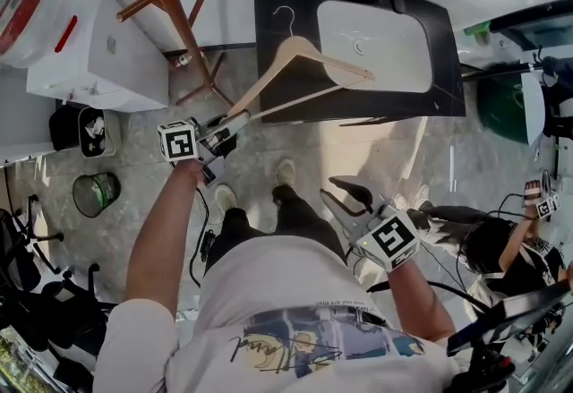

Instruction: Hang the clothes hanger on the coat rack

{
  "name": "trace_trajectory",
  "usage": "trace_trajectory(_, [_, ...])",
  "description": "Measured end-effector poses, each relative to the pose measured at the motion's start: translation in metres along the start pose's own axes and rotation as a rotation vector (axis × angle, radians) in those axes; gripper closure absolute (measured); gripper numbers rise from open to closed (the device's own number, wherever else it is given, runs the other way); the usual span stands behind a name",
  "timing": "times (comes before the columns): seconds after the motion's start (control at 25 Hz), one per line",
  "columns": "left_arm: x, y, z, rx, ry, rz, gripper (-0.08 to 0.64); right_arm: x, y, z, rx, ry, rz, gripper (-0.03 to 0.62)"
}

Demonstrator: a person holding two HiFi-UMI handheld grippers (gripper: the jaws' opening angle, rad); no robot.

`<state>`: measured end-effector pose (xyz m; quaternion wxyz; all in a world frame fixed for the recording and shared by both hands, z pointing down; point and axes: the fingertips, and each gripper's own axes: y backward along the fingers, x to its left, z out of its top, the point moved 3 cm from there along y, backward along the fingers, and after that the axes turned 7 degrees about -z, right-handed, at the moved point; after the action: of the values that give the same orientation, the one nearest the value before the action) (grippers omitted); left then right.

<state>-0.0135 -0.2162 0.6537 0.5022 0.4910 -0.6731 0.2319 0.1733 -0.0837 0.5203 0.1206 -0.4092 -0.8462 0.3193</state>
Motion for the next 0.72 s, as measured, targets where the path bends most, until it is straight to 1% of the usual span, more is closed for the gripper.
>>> trace_trajectory(0.12, [-0.020,0.005,0.009,-0.017,-0.043,-0.010,0.522,0.006,-0.003,0.007,-0.019,0.014,0.010,0.494])
trace_trajectory(0.28, [-0.053,0.017,0.022,-0.031,-0.130,-0.017,0.522,0.016,-0.007,0.018,-0.036,0.040,0.026,0.494])
trace_trajectory(0.56, [-0.123,0.052,0.050,-0.071,-0.267,-0.001,0.522,0.035,-0.020,0.036,-0.079,0.084,0.048,0.494])
trace_trajectory(0.72, [-0.160,0.075,0.058,-0.079,-0.317,-0.001,0.522,0.049,-0.028,0.047,-0.105,0.097,0.055,0.494])
